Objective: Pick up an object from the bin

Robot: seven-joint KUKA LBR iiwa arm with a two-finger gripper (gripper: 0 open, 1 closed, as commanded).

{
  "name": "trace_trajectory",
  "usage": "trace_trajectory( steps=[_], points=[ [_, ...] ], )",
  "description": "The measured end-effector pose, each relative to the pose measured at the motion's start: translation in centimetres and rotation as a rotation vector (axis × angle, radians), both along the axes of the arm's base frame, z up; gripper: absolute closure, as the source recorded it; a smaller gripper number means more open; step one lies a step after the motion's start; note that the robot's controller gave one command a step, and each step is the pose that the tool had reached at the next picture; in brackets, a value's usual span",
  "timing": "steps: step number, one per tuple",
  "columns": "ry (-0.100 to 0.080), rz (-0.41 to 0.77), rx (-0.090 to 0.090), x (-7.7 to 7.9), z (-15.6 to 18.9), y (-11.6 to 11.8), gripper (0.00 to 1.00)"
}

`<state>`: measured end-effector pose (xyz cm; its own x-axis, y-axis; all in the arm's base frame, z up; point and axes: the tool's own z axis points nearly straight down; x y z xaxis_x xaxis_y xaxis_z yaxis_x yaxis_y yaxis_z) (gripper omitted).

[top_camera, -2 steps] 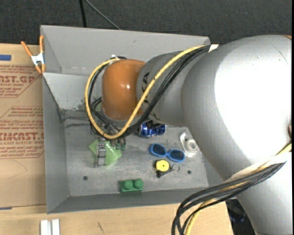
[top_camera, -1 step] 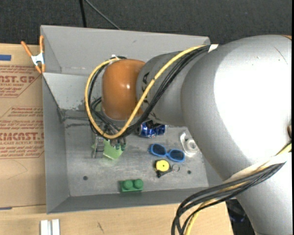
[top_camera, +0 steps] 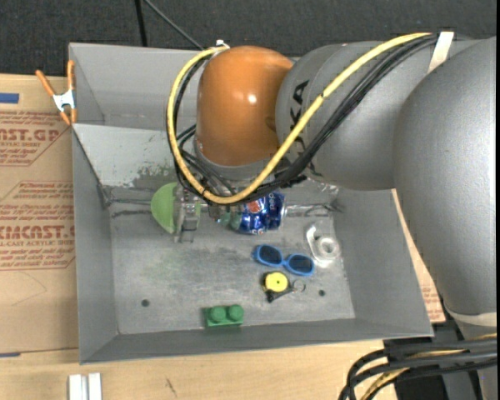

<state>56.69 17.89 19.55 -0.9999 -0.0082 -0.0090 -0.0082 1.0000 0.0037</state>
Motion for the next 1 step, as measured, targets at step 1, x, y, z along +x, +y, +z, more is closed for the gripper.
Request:
trace_trajectory(
  steps=[1],
  points=[
    [0.005, 0.028, 0.000, 0.32, 1.15, 4.76, 1.00]
  ],
)
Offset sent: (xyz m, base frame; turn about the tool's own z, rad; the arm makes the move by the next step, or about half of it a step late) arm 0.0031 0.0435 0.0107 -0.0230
